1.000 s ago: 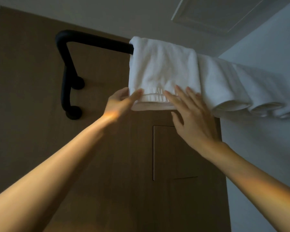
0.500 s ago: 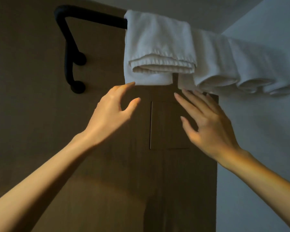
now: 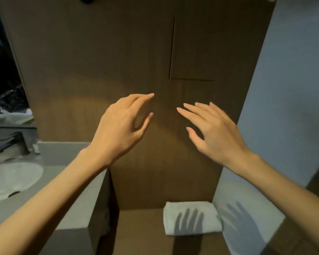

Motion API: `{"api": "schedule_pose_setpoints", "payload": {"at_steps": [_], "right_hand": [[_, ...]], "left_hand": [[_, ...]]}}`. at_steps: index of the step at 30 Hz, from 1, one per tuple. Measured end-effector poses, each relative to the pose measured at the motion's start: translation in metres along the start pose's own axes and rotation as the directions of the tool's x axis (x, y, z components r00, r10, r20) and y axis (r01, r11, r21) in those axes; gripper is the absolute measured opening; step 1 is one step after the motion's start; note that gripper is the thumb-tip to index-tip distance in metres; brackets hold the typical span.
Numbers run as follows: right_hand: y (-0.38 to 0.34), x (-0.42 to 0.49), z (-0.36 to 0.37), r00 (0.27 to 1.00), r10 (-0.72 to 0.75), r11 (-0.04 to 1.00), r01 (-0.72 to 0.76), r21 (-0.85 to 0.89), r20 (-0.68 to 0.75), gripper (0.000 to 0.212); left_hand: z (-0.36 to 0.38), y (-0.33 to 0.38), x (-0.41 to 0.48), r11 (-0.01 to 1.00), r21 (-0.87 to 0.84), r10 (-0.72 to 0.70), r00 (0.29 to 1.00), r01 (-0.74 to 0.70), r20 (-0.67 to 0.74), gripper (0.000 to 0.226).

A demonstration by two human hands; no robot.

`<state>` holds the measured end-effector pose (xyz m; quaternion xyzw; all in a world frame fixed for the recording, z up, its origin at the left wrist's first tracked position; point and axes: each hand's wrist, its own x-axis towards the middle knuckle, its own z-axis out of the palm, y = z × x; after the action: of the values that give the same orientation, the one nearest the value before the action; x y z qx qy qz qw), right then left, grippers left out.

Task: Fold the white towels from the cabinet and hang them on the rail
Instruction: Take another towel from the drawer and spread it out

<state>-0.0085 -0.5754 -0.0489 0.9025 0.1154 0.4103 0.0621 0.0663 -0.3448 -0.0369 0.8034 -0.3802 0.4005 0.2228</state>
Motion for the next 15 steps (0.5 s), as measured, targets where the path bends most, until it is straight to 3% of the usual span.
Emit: {"api": "schedule_pose_setpoints", "payload": {"at_steps": [7,12,15], "right_hand": [[-0.033,-0.104,0.069,0.975,0.064,0.979,-0.102,0.174,0.211,0.046],[-0.062,-0.187,0.135,0.939,0.103,0.943,-0.197,0.267,0.327,0.044],[-0.085,-0.247,0.185,0.882,0.142,0.899,-0.305,0.314,0.449,0.041]], "left_hand": [[0.064,0.005,-0.121,0.99,-0.049,-0.116,0.969,0.129,0.22,0.045],[0.124,-0.003,-0.201,0.968,-0.07,-0.202,0.911,0.242,0.358,0.045],[0.172,-0.012,-0.271,0.959,-0.047,-0.228,0.859,0.28,0.459,0.045]]}}
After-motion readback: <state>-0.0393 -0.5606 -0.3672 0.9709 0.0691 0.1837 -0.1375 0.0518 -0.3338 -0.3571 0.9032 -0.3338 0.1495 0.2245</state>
